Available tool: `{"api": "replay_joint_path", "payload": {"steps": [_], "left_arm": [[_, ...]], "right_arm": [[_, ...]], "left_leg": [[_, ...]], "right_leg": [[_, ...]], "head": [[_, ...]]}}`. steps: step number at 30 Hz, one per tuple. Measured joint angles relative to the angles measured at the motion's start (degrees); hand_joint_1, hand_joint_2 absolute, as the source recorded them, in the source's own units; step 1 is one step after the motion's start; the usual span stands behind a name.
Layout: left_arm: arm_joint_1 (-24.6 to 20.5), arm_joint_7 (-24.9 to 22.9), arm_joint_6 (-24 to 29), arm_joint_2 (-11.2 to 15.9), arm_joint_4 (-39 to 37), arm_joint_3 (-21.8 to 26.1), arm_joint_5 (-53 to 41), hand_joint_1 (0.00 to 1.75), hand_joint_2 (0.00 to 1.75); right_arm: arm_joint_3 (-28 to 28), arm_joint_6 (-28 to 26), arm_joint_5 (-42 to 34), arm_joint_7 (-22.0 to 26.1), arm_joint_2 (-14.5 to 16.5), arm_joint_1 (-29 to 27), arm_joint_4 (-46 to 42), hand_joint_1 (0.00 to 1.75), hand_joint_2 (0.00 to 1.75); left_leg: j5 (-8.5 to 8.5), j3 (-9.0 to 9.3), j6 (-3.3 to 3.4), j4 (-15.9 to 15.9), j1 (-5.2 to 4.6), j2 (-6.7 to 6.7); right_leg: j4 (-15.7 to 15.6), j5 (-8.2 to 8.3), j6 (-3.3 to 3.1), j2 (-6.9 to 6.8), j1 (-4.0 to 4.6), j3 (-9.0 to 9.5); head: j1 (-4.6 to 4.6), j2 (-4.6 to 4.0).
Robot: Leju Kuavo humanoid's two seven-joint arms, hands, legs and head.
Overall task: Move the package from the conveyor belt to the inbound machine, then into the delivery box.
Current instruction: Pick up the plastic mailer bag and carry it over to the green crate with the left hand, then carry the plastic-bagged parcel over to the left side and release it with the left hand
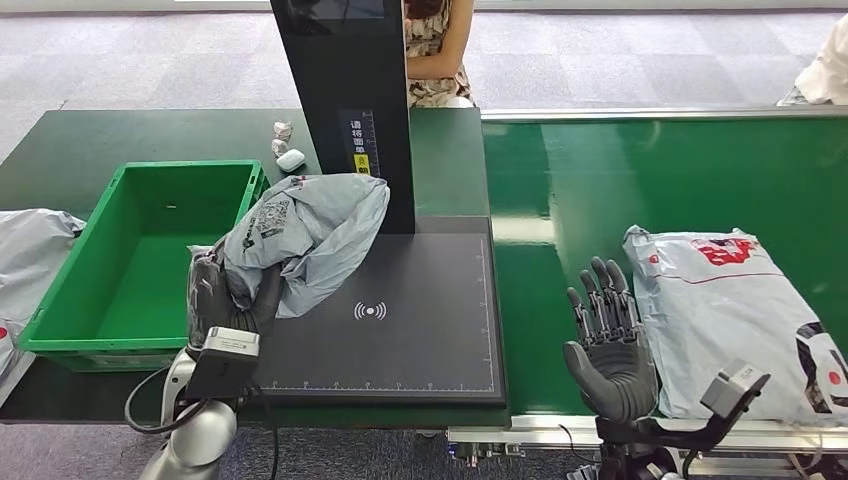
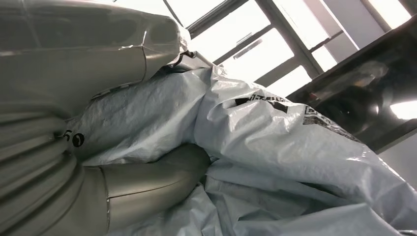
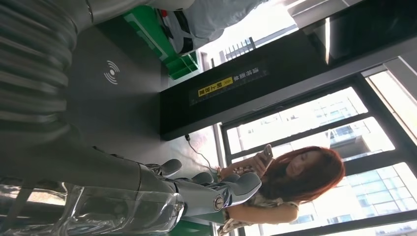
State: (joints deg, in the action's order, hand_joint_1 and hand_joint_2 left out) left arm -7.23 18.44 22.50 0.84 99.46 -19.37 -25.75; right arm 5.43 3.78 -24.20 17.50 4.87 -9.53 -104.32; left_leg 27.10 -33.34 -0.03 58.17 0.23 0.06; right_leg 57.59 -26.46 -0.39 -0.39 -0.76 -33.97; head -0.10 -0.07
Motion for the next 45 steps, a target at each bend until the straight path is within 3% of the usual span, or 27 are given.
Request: {"api": "replay_joint_path", "payload": {"steps": [4, 12, 16, 20, 30, 34, 38, 43, 44, 45], "left_arm": [[1.62, 3.50, 4.97, 0.04, 3.05, 1.49, 1.22, 1.75, 1.75], [3.46, 10.07, 12.92, 0.03, 11.55, 8.92, 6.99, 1.75, 1.75], [0.99, 5.43, 13.88, 0.37, 11.84, 14.14, 4.11, 1.75, 1.75], [-5.90, -1.82, 10.81, 1.39, 6.82, 20.36, 0.88, 1.75, 1.75], [-15.21, -8.02, 6.83, 5.15, -9.62, 30.38, -3.27, 1.75, 1.75], [-17.54, -12.55, 2.42, 6.67, -17.46, 32.17, -7.41, 1.75, 1.75], [-20.38, -18.81, -6.88, 8.62, -26.61, 32.33, -12.91, 1.75, 1.75], [-22.70, -20.73, -13.92, 10.83, -36.24, 31.42, -15.60, 1.75, 1.75], [-22.88, -20.68, -14.47, 11.03, -37.50, 31.18, -15.80, 1.68, 1.75], [-22.97, -20.60, -14.89, 11.14, -38.50, 30.94, -15.99, 1.25, 1.75]], "right_arm": [[-0.05, 0.04, 0.00, 0.01, 0.10, -0.16, 0.00, 0.00, 1.75], [-0.18, 0.97, 0.00, 0.01, 0.40, 0.30, 0.60, 0.00, 1.75], [-0.19, 1.78, 0.02, -0.03, 0.70, 0.64, 1.16, 0.00, 1.75], [-0.19, 2.27, 0.01, -0.46, 0.90, 1.78, 1.65, 0.00, 1.75], [-0.27, 3.48, -0.04, -1.21, 1.23, 2.10, 1.99, 0.00, 1.75], [-0.43, 3.85, 0.16, -1.77, 1.47, 2.08, 1.97, 0.00, 1.75], [-0.70, 3.98, 0.41, -2.32, 1.67, 2.09, 1.93, 0.00, 1.75], [-1.01, 4.11, 0.49, -2.99, 1.75, 2.12, 1.95, 0.00, 1.75], [-1.08, 4.15, 0.51, -3.11, 1.79, 2.12, 1.95, 0.00, 1.75], [-1.16, 4.19, 0.52, -3.25, 1.82, 2.14, 1.95, 0.00, 1.75]], "left_leg": [[0.02, -0.01, -0.02, 0.00, 0.01, 0.05], [0.03, -0.02, -0.04, -0.02, 0.05, 0.03], [-0.03, -0.02, -0.07, -0.02, 0.05, 0.01], [-0.16, -0.01, -0.15, -0.02, 0.07, 0.00], [-0.19, -0.03, -0.20, -0.02, 0.10, 0.07], [-0.19, -0.05, -0.20, -0.02, 0.10, 0.07], [-0.20, -0.06, -0.20, -0.01, 0.10, 0.09], [-0.20, -0.07, -0.21, -0.01, 0.10, 0.23], [-0.19, -0.08, -0.22, -0.01, 0.10, 0.23], [-0.19, -0.08, -0.22, -0.01, 0.09, 0.23]], "right_leg": [[0.00, 0.00, 0.00, 0.05, 0.01, -0.03], [0.01, -0.04, -0.04, 0.03, 0.04, -0.04], [0.01, -0.02, -0.05, -0.02, 0.05, -0.03], [0.04, 0.10, -0.16, -0.02, 0.05, -0.04], [0.06, 0.15, -0.23, 0.07, 0.08, -0.14], [0.06, 0.15, -0.23, 0.07, 0.09, -0.16], [0.06, 0.16, -0.23, 0.08, 0.08, -0.17], [0.06, 0.19, -0.25, 0.24, 0.08, -0.21], [0.06, 0.18, -0.25, 0.24, 0.08, -0.22], [0.06, 0.18, -0.25, 0.24, 0.08, -0.23]], "head": [[-0.01, 0.00], [-0.01, 0.00], [0.01, 0.00], [0.00, 0.00], [-0.01, 0.00], [0.01, 0.00], [0.01, 0.00], [0.01, 0.00], [0.01, 0.00], [0.02, 0.00]]}}
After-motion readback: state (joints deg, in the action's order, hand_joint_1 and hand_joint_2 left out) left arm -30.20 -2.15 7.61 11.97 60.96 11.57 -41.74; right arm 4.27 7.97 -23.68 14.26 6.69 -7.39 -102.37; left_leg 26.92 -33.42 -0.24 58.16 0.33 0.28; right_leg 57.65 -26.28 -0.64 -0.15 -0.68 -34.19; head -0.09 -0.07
